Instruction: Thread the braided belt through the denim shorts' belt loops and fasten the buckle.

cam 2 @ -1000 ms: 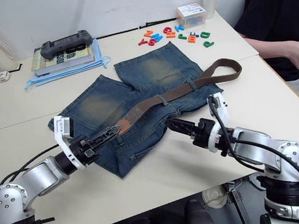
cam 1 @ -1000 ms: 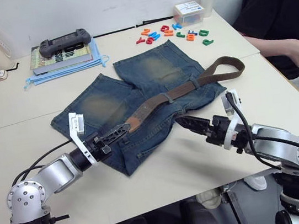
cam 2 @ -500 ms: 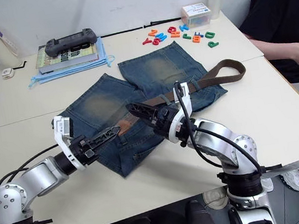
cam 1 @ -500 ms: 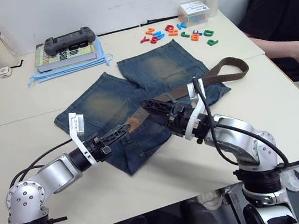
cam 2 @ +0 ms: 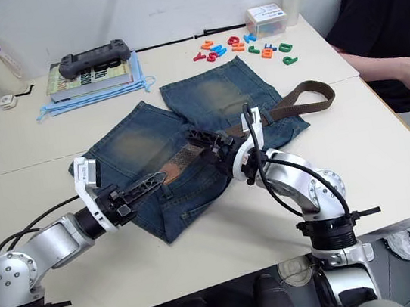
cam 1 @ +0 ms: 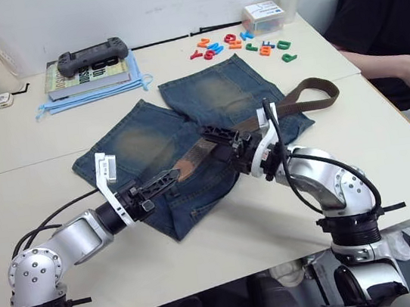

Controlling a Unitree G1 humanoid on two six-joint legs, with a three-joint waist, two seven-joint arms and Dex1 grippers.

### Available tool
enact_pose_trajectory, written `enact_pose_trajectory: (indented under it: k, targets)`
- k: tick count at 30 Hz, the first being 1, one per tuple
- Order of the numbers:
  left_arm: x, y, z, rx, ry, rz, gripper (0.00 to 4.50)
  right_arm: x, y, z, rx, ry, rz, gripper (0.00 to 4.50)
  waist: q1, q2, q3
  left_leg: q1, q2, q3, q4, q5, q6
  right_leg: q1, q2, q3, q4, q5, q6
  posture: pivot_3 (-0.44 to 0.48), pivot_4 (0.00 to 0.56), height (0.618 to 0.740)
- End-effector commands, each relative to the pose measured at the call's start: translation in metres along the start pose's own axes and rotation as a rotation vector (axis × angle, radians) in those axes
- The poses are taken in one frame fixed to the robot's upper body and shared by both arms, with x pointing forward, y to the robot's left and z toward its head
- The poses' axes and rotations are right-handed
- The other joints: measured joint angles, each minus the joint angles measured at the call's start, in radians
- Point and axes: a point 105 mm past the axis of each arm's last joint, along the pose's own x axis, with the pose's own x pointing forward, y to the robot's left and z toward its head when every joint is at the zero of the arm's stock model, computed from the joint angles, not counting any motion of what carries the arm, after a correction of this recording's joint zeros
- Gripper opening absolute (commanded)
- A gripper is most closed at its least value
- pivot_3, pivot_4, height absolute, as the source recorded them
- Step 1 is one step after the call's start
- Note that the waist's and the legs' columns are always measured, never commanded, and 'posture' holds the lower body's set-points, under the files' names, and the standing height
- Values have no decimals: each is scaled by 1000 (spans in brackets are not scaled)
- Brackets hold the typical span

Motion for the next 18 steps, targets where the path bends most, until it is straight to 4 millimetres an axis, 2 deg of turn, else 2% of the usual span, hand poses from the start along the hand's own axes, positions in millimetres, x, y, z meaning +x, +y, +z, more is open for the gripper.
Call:
enact_pose_trajectory:
  k: [1, 4, 5, 7, 9, 10, 12, 13, 14, 15, 17, 18]
  targets:
    - [0, -11, 2, 18, -9, -44, 0, 1, 12, 1, -13, -18, 51, 3658, 0, 0, 0, 0, 0, 0, 0, 0, 0, 0, 0, 0, 0, 0, 0, 0, 150, 740]
    - [-1, -10, 1, 19, -5, -38, 0, 0, 11, 3, -16, -29, 51, 2506, 0, 0, 0, 0, 0, 0, 0, 0, 0, 0, 0, 0, 0, 0, 0, 0, 150, 740]
    - [-2, -10, 1, 19, -5, -37, 0, -1, 11, 2, -19, -30, 52, 1948, 0, 0, 0, 0, 0, 0, 0, 0, 0, 0, 0, 0, 0, 0, 0, 0, 150, 740]
    - [-2, -10, 1, 21, -5, -36, 0, -1, 12, 1, -23, -30, 55, 1209, 0, 0, 0, 0, 0, 0, 0, 0, 0, 0, 0, 0, 0, 0, 0, 0, 150, 740]
    - [-3, -9, -1, 44, 13, -34, 0, -1, 12, 1, -24, -35, 56, 247, -1, 0, 0, 0, 0, 0, 0, 0, 0, 0, 0, 0, 0, 0, 0, 0, 150, 740]
    - [-4, -9, -2, 55, 21, -33, 0, -1, 12, 2, -25, -37, 55, 24, -1, 0, 0, 0, 0, 0, 0, 0, 0, 0, 0, 0, 0, 0, 0, 0, 150, 740]
    - [-5, -8, -3, 85, 23, -31, 0, -1, 11, 3, -23, -47, 49, 24, -1, 0, 0, 0, 0, 0, 0, 0, 0, 0, 0, 0, 0, 0, 0, 0, 150, 740]
    - [-6, -8, -3, 101, 19, -34, 845, -1, 10, 3, -22, -51, 46, 0, -1, 0, 0, 0, 0, 0, 0, 0, 0, 0, 0, 0, 0, 0, 0, 0, 150, 740]
    - [-7, -8, -3, 116, 11, -35, 1065, -1, 9, 4, -20, -61, 41, 0, -2, 0, 0, 0, 0, 0, 0, 0, 0, 0, 0, 0, 0, 0, 0, 0, 150, 740]
    - [-9, -7, -2, 135, 4, -27, 1606, -1, 7, 5, -20, -69, 36, 0, 0, 0, 0, 0, 0, 0, 0, 0, 0, 0, 0, 0, 0, 0, 0, 0, 150, 740]
    - [-14, -3, -1, 157, -6, -5, 2093, -1, 5, 7, -19, -85, 27, 0, -1, 0, 0, 0, 0, 0, 0, 0, 0, 0, 0, 0, -1, 0, 0, 0, 150, 740]
    - [-18, 0, -1, 164, -11, 11, 2532, -1, 4, 8, -20, -94, 20, 0, -2, 0, 0, 0, 0, 0, 0, 0, 0, 0, 0, 0, 0, 0, 0, 0, 150, 740]
